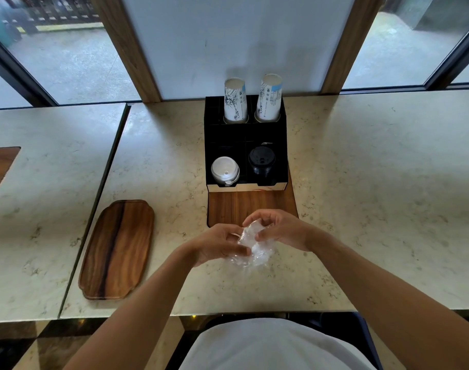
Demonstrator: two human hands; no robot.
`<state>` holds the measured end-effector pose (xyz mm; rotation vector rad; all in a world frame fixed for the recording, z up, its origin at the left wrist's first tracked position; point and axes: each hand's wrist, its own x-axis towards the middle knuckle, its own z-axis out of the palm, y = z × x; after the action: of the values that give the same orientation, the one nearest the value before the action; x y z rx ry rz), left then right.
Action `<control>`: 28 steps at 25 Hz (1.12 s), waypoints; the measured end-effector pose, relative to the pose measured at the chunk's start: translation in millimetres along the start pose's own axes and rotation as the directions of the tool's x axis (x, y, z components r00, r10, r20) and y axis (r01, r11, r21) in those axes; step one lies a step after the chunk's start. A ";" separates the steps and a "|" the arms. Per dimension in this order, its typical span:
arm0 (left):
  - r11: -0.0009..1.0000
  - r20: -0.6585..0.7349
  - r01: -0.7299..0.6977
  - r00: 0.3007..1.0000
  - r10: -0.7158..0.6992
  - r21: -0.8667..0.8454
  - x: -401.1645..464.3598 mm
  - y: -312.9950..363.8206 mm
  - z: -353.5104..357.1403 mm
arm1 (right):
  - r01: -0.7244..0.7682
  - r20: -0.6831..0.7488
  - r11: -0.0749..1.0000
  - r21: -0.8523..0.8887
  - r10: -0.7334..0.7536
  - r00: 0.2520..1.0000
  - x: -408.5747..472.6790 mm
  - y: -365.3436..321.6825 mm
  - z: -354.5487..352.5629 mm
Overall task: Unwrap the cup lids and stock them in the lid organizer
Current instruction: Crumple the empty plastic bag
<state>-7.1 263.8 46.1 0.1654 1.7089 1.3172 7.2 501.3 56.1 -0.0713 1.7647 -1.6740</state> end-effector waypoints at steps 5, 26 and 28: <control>0.987 -0.308 -0.057 0.951 0.007 -0.151 8.4 -2.9 20.5 | 0.031 -0.342 0.956 -0.291 -0.134 0.930 5.7 4.3 11.9; 0.982 -0.466 -0.176 0.876 0.127 -0.063 8.3 -13.4 31.6 | -0.046 -0.259 0.998 -0.038 0.034 0.965 -1.6 20.1 17.8; 0.985 -0.500 -0.128 0.849 0.171 0.120 11.9 -11.9 33.9 | -0.045 -0.285 0.992 -0.114 0.011 0.958 -0.3 21.1 19.7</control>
<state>15.9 289.3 30.2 -0.0090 2.2376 1.4972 26.1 488.1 38.7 0.1480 2.0686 -1.6198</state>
